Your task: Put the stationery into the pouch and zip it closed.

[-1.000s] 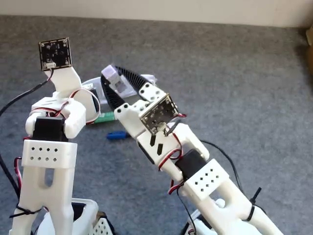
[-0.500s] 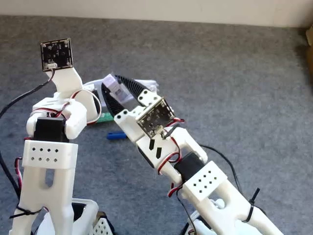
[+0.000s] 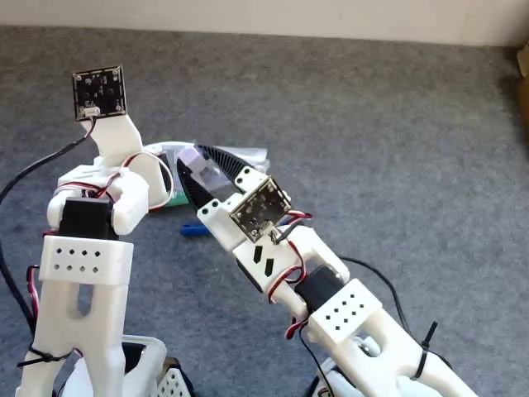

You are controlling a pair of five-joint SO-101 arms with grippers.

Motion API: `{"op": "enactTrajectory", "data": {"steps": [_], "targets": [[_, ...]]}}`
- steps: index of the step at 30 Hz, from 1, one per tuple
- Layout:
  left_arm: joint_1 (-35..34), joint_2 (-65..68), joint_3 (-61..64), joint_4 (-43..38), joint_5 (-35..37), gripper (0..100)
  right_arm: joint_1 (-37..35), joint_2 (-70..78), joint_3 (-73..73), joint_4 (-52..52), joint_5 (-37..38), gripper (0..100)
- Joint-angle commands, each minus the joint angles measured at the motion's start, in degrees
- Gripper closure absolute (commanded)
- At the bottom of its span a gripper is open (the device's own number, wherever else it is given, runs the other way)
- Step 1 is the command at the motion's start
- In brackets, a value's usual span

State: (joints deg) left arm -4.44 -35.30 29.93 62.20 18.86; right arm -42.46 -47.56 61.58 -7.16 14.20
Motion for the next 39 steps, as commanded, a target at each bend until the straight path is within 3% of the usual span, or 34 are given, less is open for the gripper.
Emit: {"op": "enactTrajectory", "data": {"steps": [1, 9, 16, 34, 39], "targets": [[-0.66, 1.10, 0.40, -0.62, 0.70, 99, -0.13, 0.13, 0.04, 0.22, 0.18, 98.8], [-0.66, 1.19, 0.40, -0.62, 0.70, 99, 1.27, 0.04, -0.40, 4.00, 0.26, 98.1], [-0.66, 1.27, 0.48, -0.97, 0.70, 99, 2.42, 0.04, -0.57, 12.97, 0.00, 82.4], [-0.75, 1.36, 0.48, -1.41, 0.70, 99, 2.33, -0.13, -0.57, 13.49, 0.00, 82.4], [-0.84, 1.36, 0.48, -1.41, 0.70, 99, 2.24, -6.29, -0.13, 13.58, 0.00, 82.4]]}}
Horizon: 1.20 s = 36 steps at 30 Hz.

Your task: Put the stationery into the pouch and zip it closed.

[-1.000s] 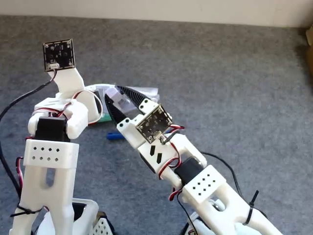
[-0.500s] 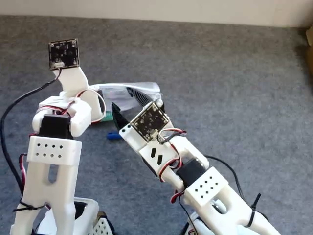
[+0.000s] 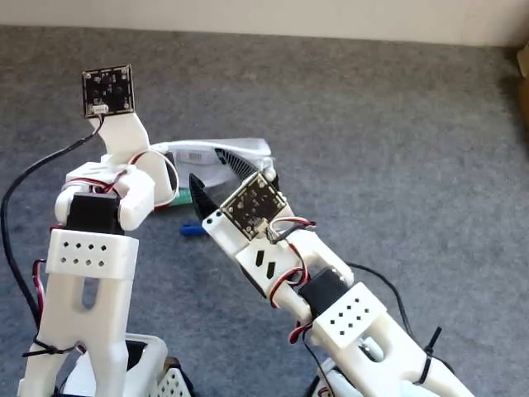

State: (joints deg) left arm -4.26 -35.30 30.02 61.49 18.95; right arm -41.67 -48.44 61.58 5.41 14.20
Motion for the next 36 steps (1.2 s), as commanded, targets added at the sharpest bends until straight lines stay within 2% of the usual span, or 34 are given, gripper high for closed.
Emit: {"op": "enactTrajectory", "data": {"steps": [1, 9, 16, 21, 27, 31, 34, 36], "targets": [[-1.01, 1.36, 0.40, -0.70, 0.62, 99, 1.36, -7.34, -0.04, 1.01, 0.00, 82.4], [-1.01, 1.36, 0.40, -0.70, 0.62, 99, 1.10, -17.10, -0.48, 13.76, 0.00, 82.4], [-1.01, 1.36, 0.40, -0.70, 0.62, 99, -3.91, -20.88, -1.27, 22.46, 0.26, 82.5], [-1.36, 1.36, 0.66, -1.67, 0.62, 99, -6.37, -18.42, -10.51, 36.26, 0.26, 82.5], [-5.05, 1.27, 3.03, -6.68, 0.79, 99, -9.54, -14.73, -19.47, 50.59, 0.26, 82.5], [-7.43, 1.10, 3.12, -6.68, 6.24, 99, -12.79, -15.52, -21.14, 56.04, 0.44, 82.5], [-9.89, 1.01, 2.95, -6.68, 8.53, 99, -13.58, -15.16, -21.05, 55.96, 0.88, 82.5], [-11.03, 1.01, 2.95, -6.68, 10.29, 99, -13.67, -14.37, -21.05, 55.25, 3.78, 82.5]]}}
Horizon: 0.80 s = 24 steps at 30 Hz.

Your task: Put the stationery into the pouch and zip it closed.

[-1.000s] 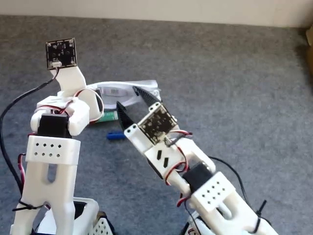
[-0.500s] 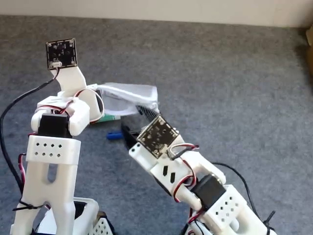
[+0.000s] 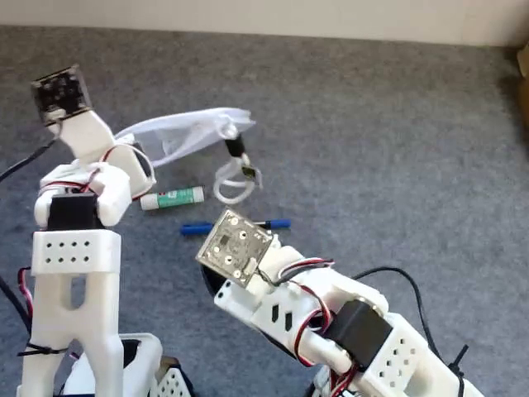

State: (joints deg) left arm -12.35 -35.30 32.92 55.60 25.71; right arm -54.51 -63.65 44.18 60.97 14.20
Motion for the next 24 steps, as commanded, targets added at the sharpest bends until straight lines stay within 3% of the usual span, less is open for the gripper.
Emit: {"op": "enactTrajectory", "data": {"steps": [1, 24], "targets": [[-3.38, 1.01, 0.04, -0.79, 4.13, 99, -0.84, 1.54, -3.65, -1.10, 4.84, 82.5], [-4.53, 0.92, 0.04, -0.79, 4.84, 99, 3.82, 39.52, -2.42, -25.10, 5.63, 82.5]]}}
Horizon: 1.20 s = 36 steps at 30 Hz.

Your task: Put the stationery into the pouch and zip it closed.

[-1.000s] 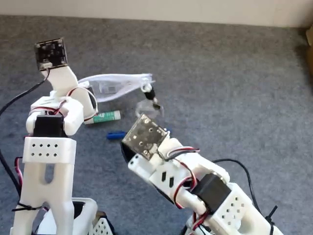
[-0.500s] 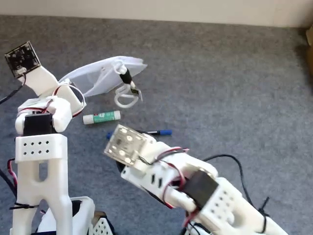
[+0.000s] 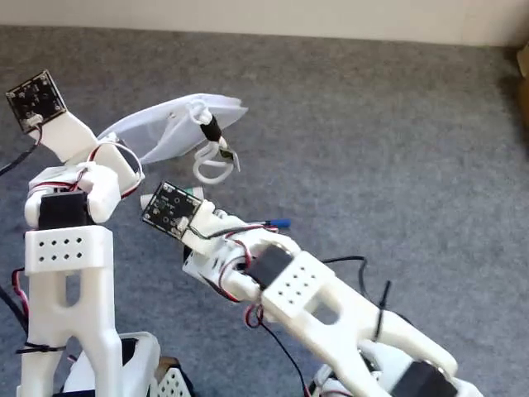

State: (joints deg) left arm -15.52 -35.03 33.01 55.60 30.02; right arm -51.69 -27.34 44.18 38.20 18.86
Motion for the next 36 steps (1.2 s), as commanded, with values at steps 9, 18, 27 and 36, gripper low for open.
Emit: {"op": "enactTrajectory", "data": {"steps": [9, 18, 27, 36], "targets": [[-1.36, 0.66, -0.04, -0.79, 0.53, 99, 2.77, 10.42, -2.42, -9.89, 0.97, 82.5], [-1.36, 0.66, -0.04, -0.79, 0.53, 99, 3.30, 17.10, -4.26, -11.38, 0.97, 82.5], [-1.36, 0.66, -0.04, -0.79, 0.53, 99, 4.00, 26.42, -11.56, -11.38, 0.97, 82.5], [-1.36, 0.66, 0.04, -0.79, 0.53, 99, 6.02, 35.38, -17.63, -11.38, 0.97, 82.5]]}}
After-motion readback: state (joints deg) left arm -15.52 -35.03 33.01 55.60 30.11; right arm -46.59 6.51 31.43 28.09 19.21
